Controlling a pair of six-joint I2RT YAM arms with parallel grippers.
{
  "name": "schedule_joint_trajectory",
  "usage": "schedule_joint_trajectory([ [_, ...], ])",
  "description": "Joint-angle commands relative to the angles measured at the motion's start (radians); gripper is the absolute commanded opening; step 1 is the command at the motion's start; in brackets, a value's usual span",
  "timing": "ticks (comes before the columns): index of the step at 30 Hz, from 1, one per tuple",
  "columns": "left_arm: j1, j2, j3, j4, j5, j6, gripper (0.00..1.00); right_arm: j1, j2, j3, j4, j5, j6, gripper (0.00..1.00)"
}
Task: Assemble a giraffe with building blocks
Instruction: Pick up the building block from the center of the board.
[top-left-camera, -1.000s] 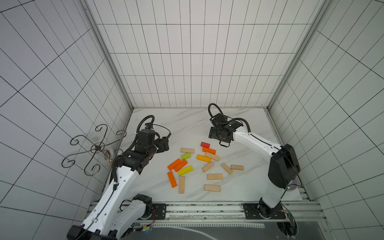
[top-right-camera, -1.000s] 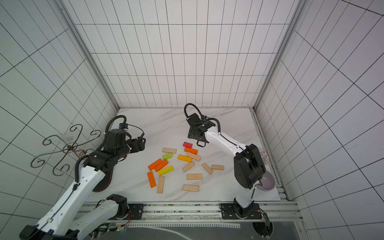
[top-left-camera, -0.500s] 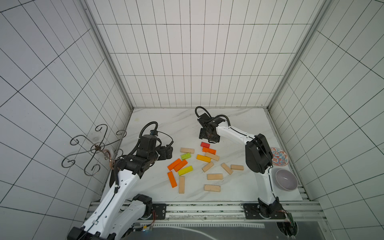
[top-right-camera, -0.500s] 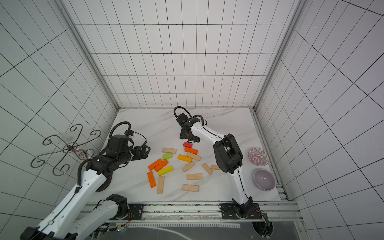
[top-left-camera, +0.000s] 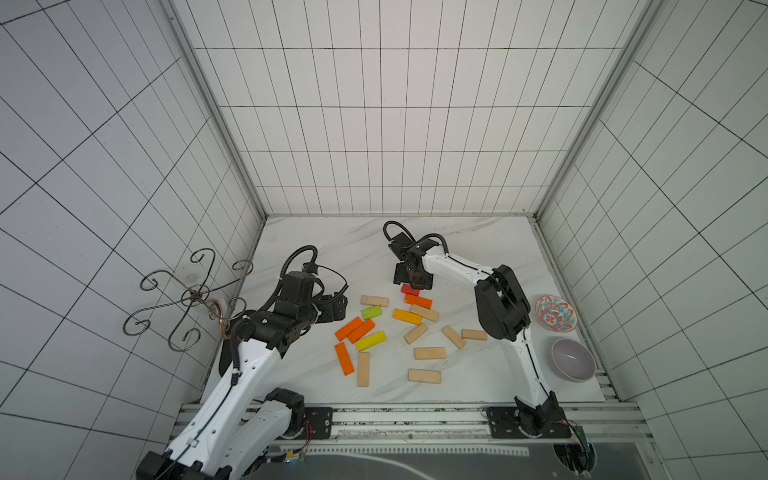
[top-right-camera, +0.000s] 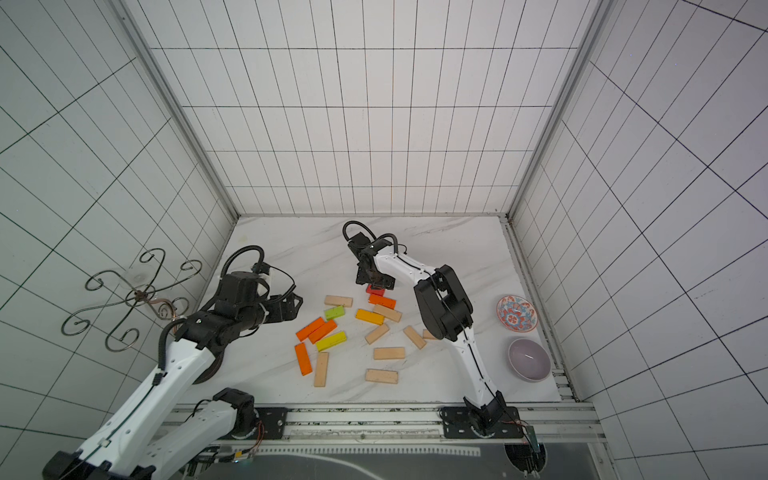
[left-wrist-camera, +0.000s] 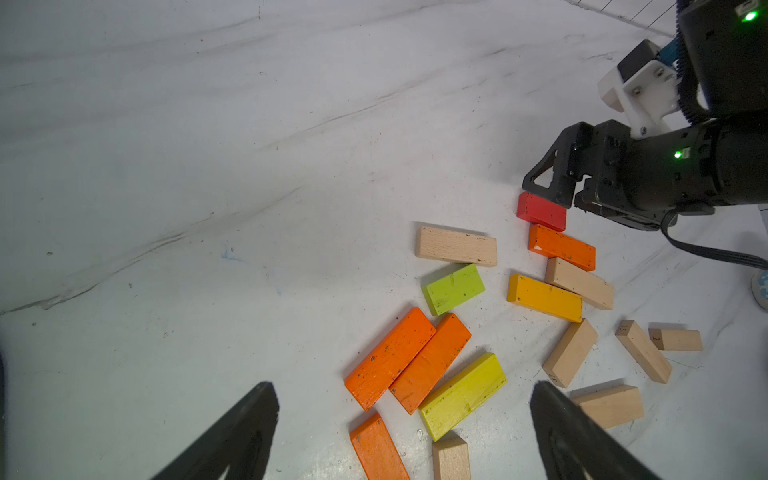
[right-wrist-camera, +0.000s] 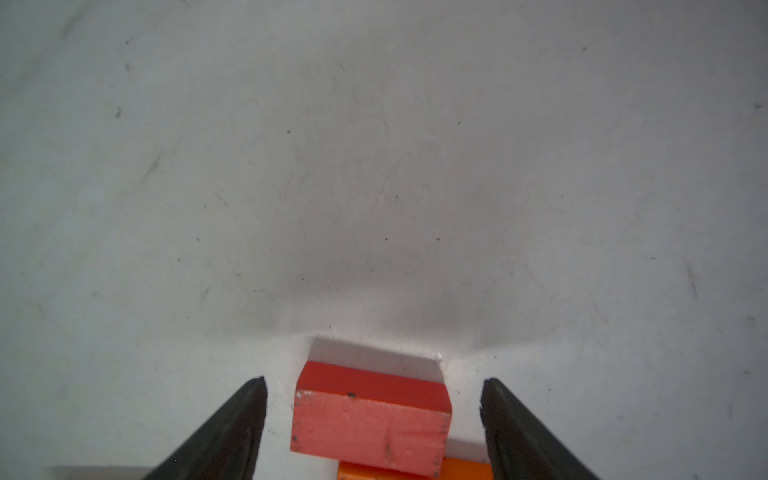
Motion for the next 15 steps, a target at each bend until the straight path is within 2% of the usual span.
schedule_joint_trajectory([
  [1,-0.005,-0.009,-0.009,0.028,0.002,0.004,0.95,0.008,0.031,0.107,-0.033,-0.016,0.004,0.80],
  [7,-0.010,-0.002,-0.011,0.029,-0.002,0.005,0.95,0.008,0.045,0.098,-0.040,-0.013,0.005,0.77],
  [15,-0.011,-0.002,-0.013,0.030,-0.006,0.003,0.95,0.014,0.058,0.083,-0.036,-0.035,0.009,0.68],
])
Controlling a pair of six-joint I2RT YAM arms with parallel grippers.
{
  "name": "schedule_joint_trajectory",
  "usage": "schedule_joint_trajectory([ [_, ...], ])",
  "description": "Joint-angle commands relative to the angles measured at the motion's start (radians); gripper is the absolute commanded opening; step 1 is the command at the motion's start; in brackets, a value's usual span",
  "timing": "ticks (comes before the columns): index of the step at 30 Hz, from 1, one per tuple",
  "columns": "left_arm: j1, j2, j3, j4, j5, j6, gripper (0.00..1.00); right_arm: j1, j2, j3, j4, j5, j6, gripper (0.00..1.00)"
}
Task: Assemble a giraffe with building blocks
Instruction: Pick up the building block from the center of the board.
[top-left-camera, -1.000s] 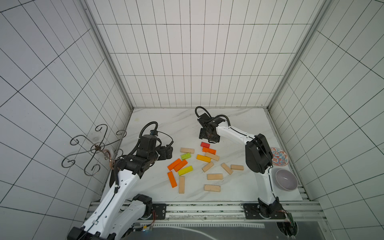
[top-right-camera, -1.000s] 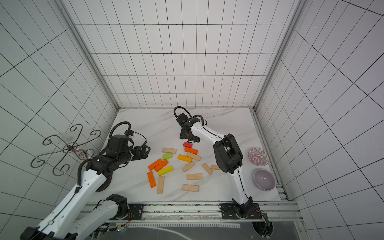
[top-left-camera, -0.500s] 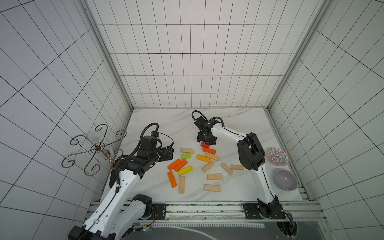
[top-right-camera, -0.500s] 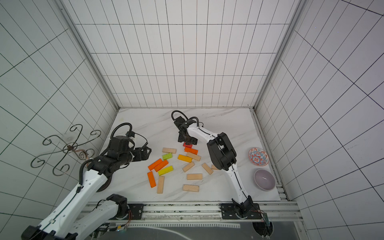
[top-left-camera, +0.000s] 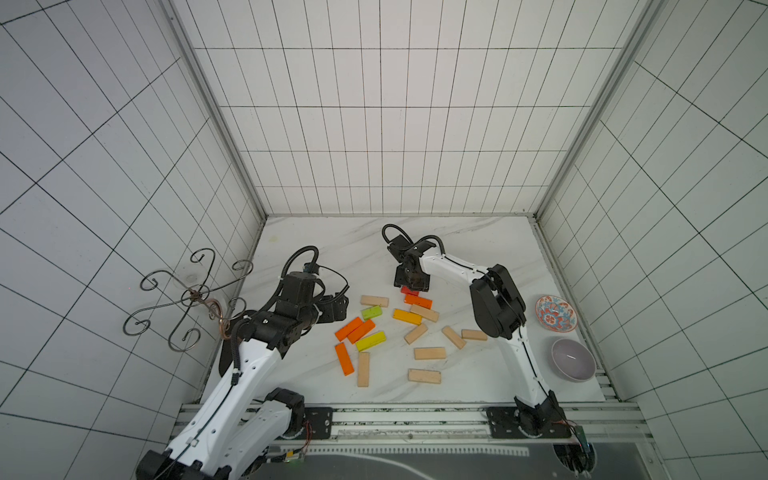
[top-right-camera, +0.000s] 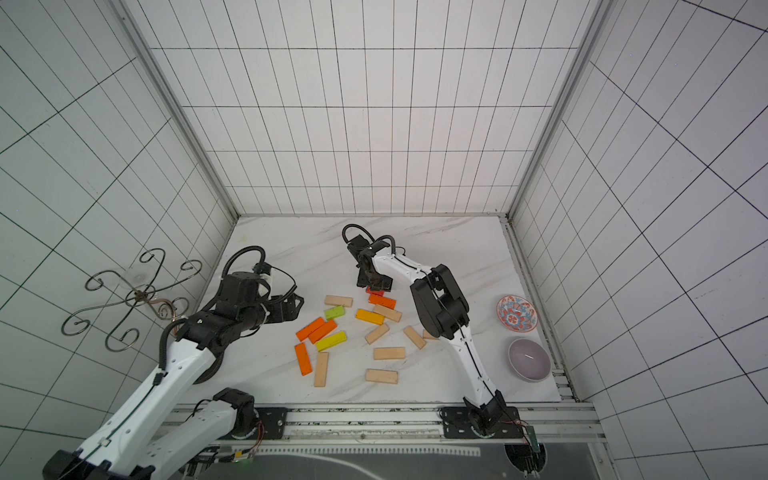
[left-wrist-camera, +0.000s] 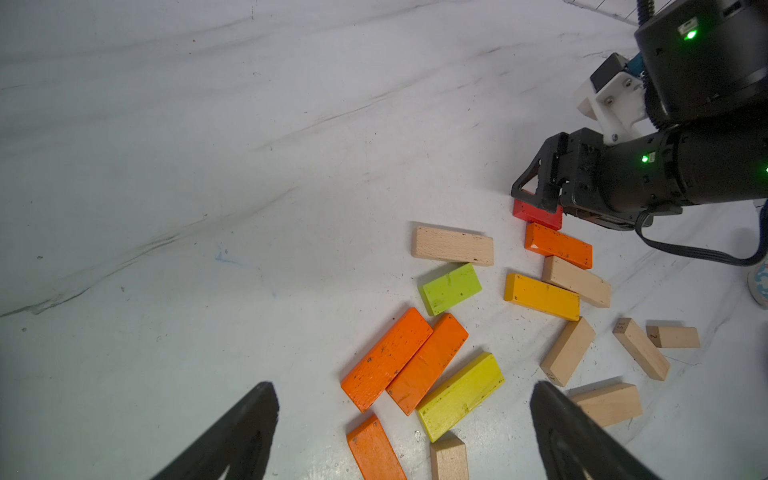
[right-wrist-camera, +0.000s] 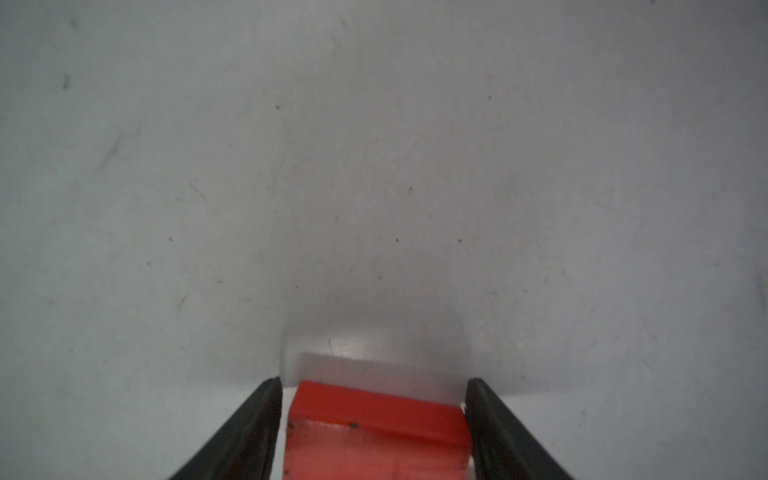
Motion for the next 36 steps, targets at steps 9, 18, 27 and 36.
schedule_joint_trajectory([
  [9,-0.011,-0.010,-0.009,0.025,-0.010,0.003,0.95,0.012,-0.018,0.040,-0.035,0.025,0.015,0.60],
  [18,-0.013,-0.016,-0.012,0.025,-0.016,0.002,0.95,0.029,-0.013,0.051,-0.078,0.015,0.006,0.73],
  [27,-0.026,-0.022,-0.011,0.026,-0.007,0.001,0.95,0.033,-0.028,0.017,-0.076,0.035,0.006,0.59],
  [36,-0.139,-0.013,-0.035,0.192,0.216,-0.019,0.96,-0.048,-0.108,0.035,-0.072,0.085,-0.084,0.43],
])
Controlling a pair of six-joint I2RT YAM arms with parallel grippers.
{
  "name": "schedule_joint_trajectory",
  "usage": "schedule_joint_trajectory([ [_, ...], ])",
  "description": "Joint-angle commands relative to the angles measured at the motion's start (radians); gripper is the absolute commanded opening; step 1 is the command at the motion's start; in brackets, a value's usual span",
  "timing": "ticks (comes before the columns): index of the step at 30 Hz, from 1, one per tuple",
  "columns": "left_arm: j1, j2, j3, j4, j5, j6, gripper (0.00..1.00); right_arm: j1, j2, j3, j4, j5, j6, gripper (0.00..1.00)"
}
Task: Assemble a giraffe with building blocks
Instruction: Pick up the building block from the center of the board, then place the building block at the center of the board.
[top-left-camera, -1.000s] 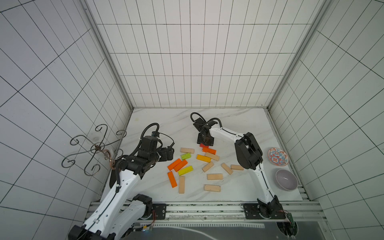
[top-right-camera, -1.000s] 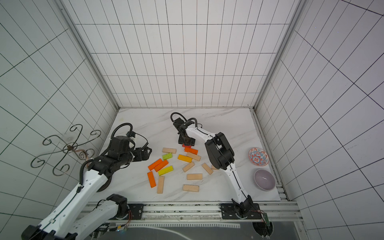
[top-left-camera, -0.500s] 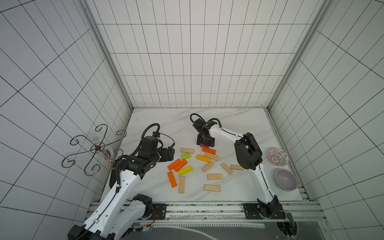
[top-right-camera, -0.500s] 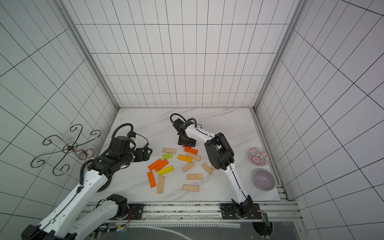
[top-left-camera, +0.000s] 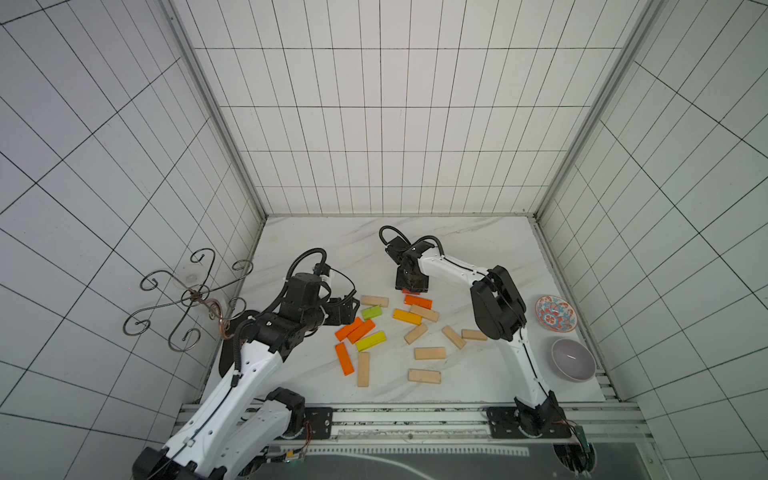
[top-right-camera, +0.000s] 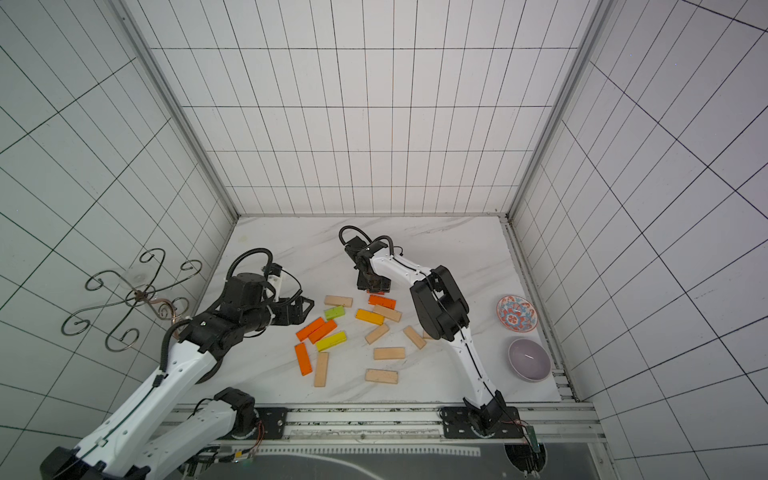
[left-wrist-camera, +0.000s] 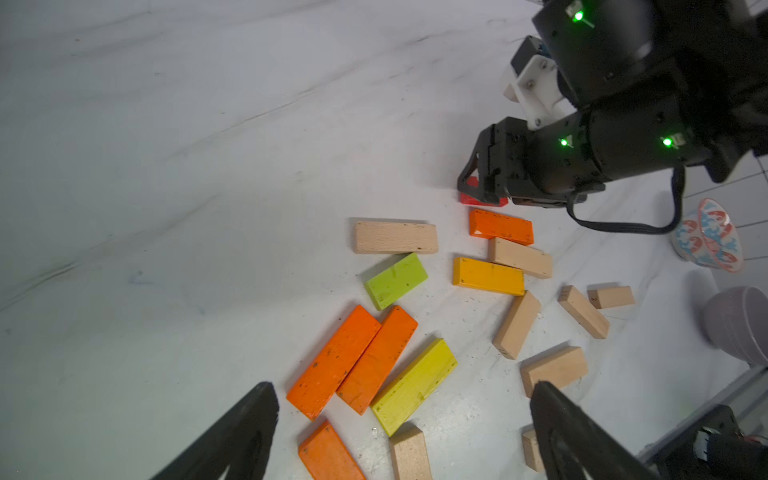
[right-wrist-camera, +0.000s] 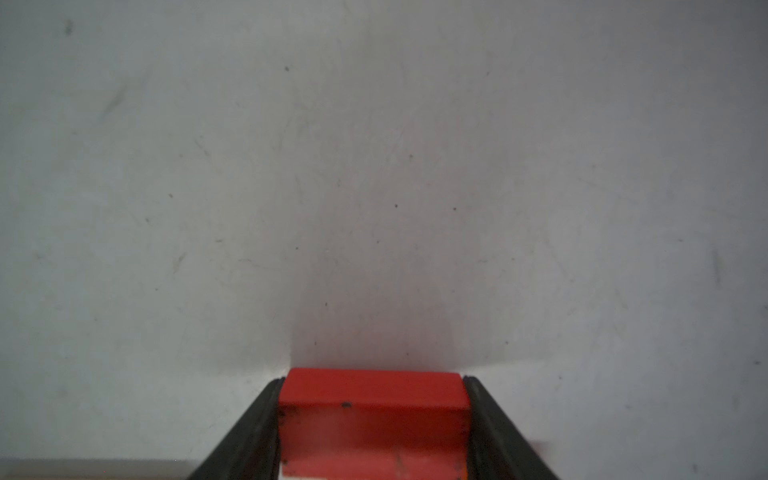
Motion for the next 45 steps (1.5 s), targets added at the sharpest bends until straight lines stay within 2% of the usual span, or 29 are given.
schedule_joint_trajectory([
  [1,-0.074,0.003,-0.018,0.147,0.094,-0.033,0.96,-0.066,-0.084,0.043,-0.025,0.052,-0.058,0.42],
  [6,-0.158,0.080,-0.004,0.287,0.105,-0.059,0.97,-0.162,-0.059,0.129,-0.019,0.041,-0.160,0.40],
  [14,-0.161,0.170,0.024,0.390,0.111,-0.001,0.97,-0.276,0.116,0.375,-0.040,0.011,-0.346,0.39],
  [19,-0.161,0.209,0.018,0.421,0.132,0.001,0.97,-0.301,0.200,0.467,-0.022,-0.033,-0.439,0.40],
  [30,-0.156,0.237,0.008,0.424,0.105,0.006,0.97,-0.295,0.287,0.485,0.031,-0.105,-0.428,0.41],
  [37,-0.156,0.234,0.007,0.418,0.104,0.008,0.97,-0.311,0.317,0.494,0.037,-0.054,-0.392,0.49],
  [45,-0.156,0.227,0.009,0.407,0.085,0.008,0.97,-0.311,0.320,0.511,0.029,-0.070,-0.409,0.73],
])
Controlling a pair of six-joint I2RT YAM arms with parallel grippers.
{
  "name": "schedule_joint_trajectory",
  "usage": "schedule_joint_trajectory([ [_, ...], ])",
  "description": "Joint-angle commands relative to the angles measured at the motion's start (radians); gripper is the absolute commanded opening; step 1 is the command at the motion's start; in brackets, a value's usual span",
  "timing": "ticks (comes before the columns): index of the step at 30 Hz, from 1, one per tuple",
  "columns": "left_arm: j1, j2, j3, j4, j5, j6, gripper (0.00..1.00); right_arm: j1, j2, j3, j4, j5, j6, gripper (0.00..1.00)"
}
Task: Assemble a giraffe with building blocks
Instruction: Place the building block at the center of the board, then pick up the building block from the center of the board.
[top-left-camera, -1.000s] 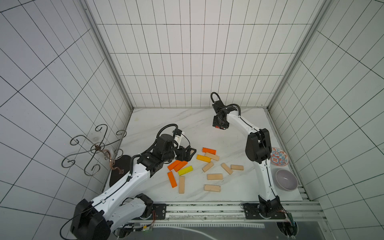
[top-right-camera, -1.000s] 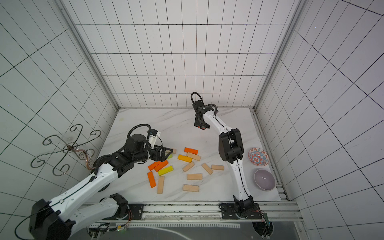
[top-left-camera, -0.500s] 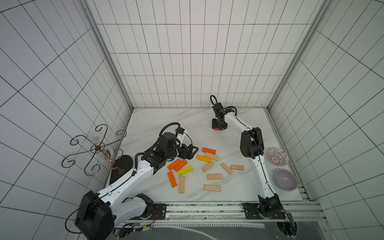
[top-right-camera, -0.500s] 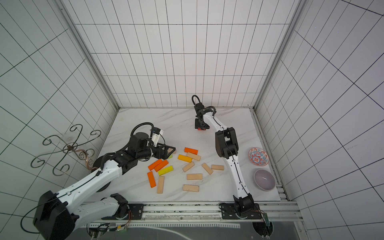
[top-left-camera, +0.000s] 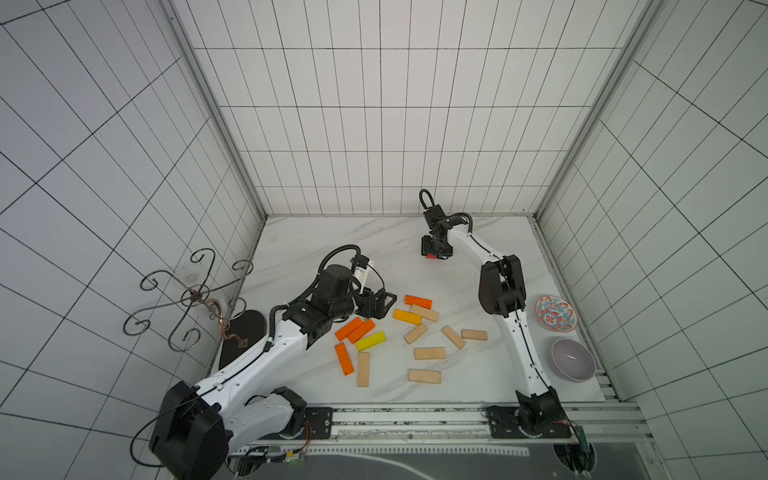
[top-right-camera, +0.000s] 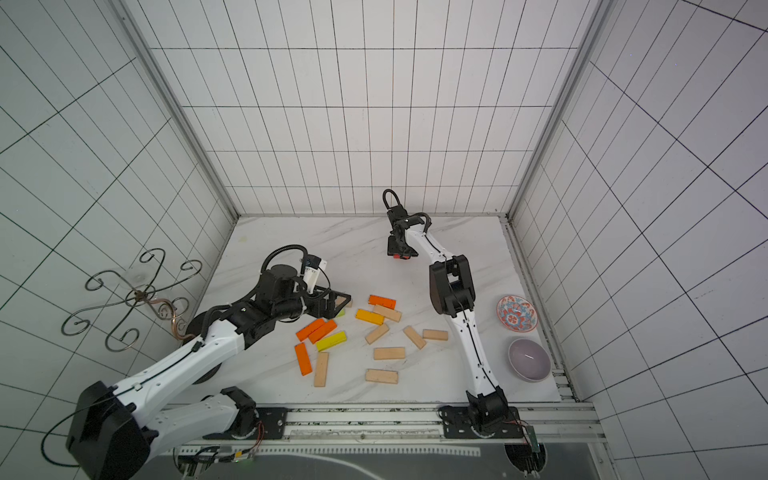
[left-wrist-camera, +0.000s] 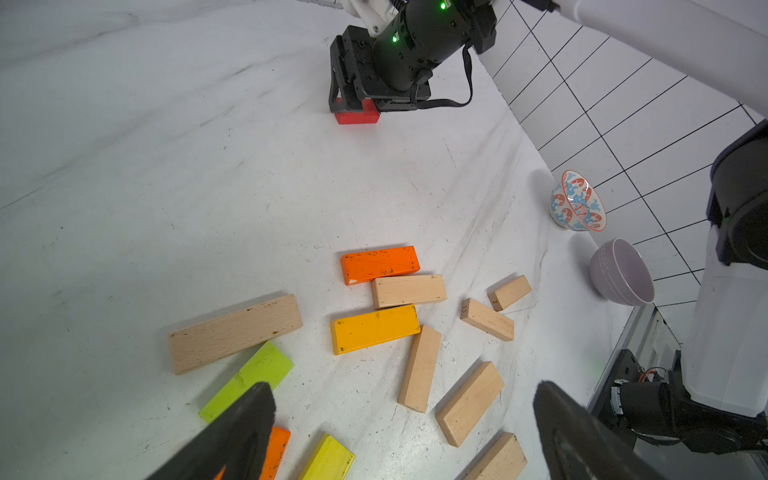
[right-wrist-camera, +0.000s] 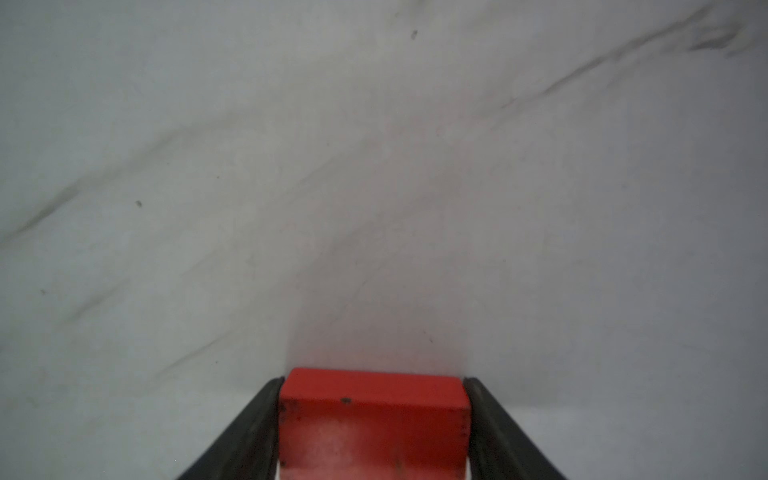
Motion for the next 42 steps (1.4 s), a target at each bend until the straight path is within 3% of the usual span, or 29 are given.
schedule_joint_trajectory([
  [1,0.003,-0.006,0.019,0.009,-0.027,0.009,0.97,-0.007,0.036,0.107,-0.025,-0.008,-0.003,0.74],
  [8,0.003,-0.039,0.053,-0.057,-0.045,0.015,0.97,-0.004,-0.008,0.160,-0.050,-0.044,0.010,0.94],
  [16,-0.001,-0.151,0.090,-0.169,-0.090,0.002,0.97,0.038,-0.201,0.147,-0.121,0.030,0.039,0.99],
  [19,-0.006,-0.199,0.086,-0.211,-0.101,-0.016,0.97,0.084,-0.332,0.016,-0.119,0.076,0.034,0.97],
  [23,-0.015,-0.256,0.060,-0.258,-0.104,-0.031,0.97,0.174,-0.536,-0.297,-0.048,0.102,-0.019,0.94],
  [30,-0.021,-0.345,0.022,-0.331,-0.087,-0.043,0.97,0.237,-0.774,-0.795,0.146,-0.027,-0.155,0.90],
  [35,-0.022,-0.382,0.003,-0.362,-0.086,-0.052,0.97,0.281,-0.810,-0.951,0.240,-0.047,-0.256,0.90],
  [42,-0.028,-0.391,-0.003,-0.368,-0.080,-0.069,0.97,0.317,-0.703,-0.927,0.246,-0.058,-0.317,0.89],
])
